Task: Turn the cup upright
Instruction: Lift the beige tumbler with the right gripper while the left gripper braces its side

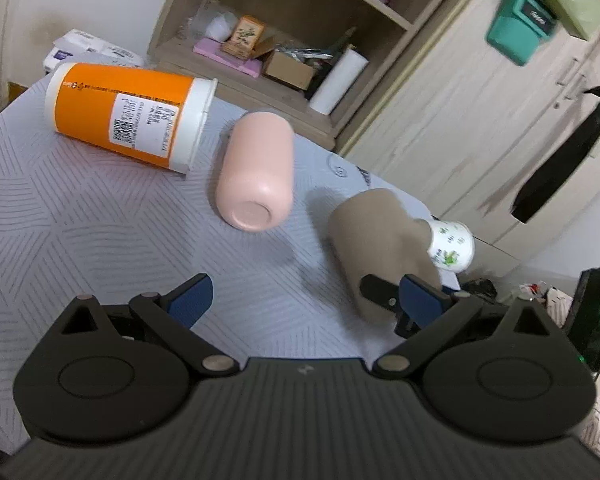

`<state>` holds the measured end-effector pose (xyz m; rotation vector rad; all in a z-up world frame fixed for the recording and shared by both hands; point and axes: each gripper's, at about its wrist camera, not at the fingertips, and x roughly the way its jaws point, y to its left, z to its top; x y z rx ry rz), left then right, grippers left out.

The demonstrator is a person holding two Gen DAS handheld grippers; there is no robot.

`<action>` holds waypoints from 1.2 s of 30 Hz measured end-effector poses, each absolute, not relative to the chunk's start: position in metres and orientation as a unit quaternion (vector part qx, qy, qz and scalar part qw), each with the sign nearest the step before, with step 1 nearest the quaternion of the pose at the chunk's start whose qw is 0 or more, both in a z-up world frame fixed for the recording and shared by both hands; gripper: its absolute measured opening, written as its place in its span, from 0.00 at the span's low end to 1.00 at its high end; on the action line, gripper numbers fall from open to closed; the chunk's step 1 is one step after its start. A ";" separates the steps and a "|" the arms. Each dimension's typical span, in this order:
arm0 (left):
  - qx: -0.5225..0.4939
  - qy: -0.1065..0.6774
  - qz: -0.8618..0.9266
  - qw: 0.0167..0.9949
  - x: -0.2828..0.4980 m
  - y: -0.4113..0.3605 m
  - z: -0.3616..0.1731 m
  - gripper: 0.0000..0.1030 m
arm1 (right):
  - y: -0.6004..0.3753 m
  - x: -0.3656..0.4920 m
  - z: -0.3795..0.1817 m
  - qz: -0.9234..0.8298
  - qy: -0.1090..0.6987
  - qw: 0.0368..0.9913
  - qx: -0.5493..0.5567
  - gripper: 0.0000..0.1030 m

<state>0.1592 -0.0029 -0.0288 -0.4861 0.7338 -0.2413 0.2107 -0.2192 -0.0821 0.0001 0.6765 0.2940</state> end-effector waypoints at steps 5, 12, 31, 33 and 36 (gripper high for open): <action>-0.264 0.321 -0.125 0.901 0.138 0.005 -0.020 0.98 | -0.220 0.190 -0.086 0.169 0.349 0.921 0.037 0.79; -0.275 0.353 -0.148 0.882 0.131 0.004 -0.023 0.98 | -0.219 0.165 -0.084 0.175 0.365 0.912 0.068 0.79; -0.338 0.433 -0.208 0.809 0.168 -0.008 -0.056 0.97 | -0.220 0.158 -0.071 0.237 0.393 0.887 0.056 0.89; -0.345 0.442 -0.210 0.801 0.178 -0.010 -0.061 0.91 | -0.219 0.167 -0.063 0.256 0.403 0.877 0.046 0.89; -0.351 0.446 -0.203 0.798 0.187 -0.009 -0.065 0.84 | -0.216 0.182 -0.057 0.282 0.430 0.857 0.023 0.89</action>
